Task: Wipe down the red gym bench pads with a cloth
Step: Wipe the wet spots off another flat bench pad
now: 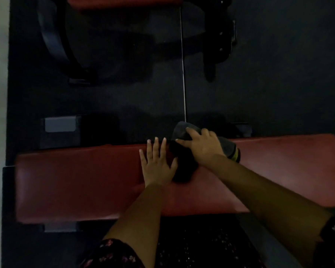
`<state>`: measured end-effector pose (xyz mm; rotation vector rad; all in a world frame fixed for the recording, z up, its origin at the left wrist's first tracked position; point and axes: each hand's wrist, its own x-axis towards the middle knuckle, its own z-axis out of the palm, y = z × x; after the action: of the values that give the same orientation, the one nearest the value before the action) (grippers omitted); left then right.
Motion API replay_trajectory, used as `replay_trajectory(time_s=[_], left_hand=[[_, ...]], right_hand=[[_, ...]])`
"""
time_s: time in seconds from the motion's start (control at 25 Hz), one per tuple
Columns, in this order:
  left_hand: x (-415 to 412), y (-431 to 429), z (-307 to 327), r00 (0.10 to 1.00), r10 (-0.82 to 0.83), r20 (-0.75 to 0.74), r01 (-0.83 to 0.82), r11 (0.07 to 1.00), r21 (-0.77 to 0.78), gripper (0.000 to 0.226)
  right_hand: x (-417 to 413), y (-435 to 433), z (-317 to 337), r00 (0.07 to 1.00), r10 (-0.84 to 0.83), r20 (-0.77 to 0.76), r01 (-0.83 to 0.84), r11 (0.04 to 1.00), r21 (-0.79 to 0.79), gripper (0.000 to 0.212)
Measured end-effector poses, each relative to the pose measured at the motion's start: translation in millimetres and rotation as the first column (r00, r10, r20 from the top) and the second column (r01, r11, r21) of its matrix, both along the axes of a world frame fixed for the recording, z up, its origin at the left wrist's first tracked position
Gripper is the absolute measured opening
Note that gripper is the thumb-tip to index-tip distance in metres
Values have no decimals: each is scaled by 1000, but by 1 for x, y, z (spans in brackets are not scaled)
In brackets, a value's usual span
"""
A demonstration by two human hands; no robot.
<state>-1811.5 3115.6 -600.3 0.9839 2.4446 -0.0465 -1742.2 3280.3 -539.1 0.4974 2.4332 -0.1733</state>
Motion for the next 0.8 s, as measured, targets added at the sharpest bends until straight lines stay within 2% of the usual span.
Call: replay_trajectory(time_s=[0.08, 0.16, 0.24, 0.28, 0.4, 0.52, 0.6, 0.68, 0.8], left_hand=[[2, 0, -2, 1000, 14, -28, -13, 999, 31, 76], [3, -3, -6, 997, -11, -70, 17, 996, 91, 73], [2, -7, -9, 985, -120, -126, 135, 984, 118, 71], [2, -4, -8, 972, -203, -122, 217, 969, 119, 70], [17, 16, -1, 914, -402, -45, 405, 910, 93, 77], [31, 40, 6, 943, -332, 33, 329, 942, 66, 82], [31, 54, 6, 924, -375, 71, 371, 926, 67, 84], [30, 63, 3, 845, -527, 93, 523, 850, 65, 85], [27, 66, -5, 778, -625, 58, 621, 780, 77, 90]], right_hand=[[25, 22, -7, 998, -69, 5, 68, 992, 103, 48], [47, 34, -9, 968, -249, 41, 234, 946, 224, 47], [54, 28, -7, 927, -362, 100, 314, 893, 321, 48], [52, 23, -6, 924, -361, 126, 302, 891, 339, 49], [47, 22, -3, 972, -195, 130, 159, 956, 246, 52], [63, 64, 4, 995, 45, 93, -52, 996, 73, 60], [82, 97, 9, 982, 116, 147, -122, 992, 32, 63], [108, 117, 7, 972, -31, 231, -3, 989, 148, 55], [117, 101, -1, 868, -423, 261, 286, 855, 432, 51]])
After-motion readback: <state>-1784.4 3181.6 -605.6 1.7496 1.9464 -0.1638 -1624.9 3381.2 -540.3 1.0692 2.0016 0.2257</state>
